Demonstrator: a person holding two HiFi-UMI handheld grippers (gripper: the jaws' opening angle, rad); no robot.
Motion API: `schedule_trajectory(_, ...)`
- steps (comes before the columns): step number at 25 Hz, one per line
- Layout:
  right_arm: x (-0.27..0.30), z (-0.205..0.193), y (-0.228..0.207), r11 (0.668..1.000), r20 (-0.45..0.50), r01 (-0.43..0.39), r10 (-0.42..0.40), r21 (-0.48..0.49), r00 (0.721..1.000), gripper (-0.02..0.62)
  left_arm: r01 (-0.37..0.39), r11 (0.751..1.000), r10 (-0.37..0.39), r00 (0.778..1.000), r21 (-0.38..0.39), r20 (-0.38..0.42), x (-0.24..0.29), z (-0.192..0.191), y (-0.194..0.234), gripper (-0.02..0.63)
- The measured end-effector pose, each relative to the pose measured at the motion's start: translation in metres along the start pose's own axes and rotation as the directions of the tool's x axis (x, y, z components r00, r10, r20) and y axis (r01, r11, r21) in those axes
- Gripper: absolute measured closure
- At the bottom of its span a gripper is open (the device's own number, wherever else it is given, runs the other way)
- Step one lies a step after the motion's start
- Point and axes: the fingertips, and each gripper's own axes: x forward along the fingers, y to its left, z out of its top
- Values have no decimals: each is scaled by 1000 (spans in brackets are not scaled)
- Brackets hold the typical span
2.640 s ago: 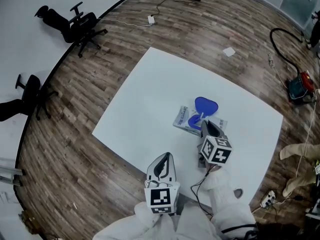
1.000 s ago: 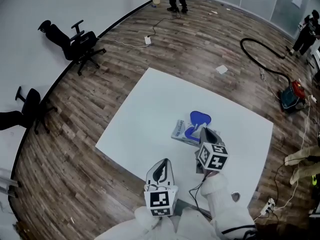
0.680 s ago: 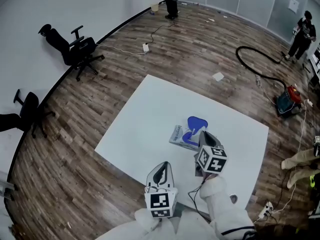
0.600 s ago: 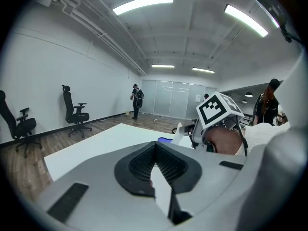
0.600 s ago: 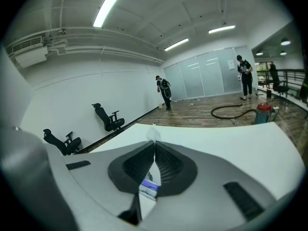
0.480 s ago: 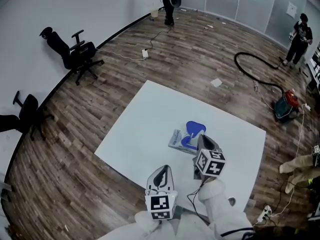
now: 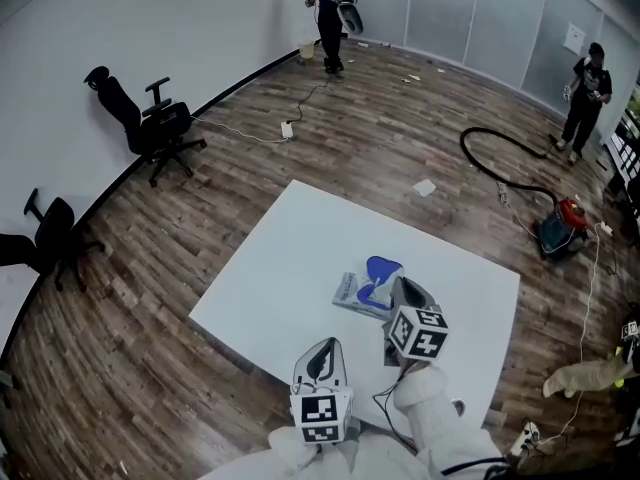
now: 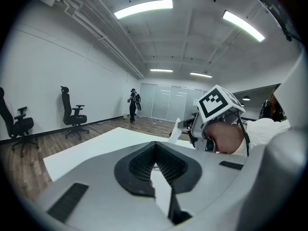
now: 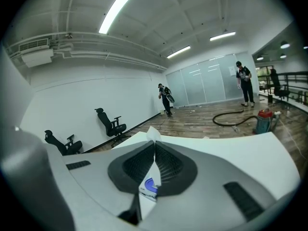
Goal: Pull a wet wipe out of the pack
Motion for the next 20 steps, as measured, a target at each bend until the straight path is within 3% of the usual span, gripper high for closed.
schedule_trajectory(14,-49,10,5,1000,62,1,-3,20,998,580,43,999,-44,999,21,27,-13,8,-10,609)
schedule_trajectory(20,-70,-2,-3,997,71,-5,-1,78,997,580,83,996,-84,996,20,19,-11,4,-21,609)
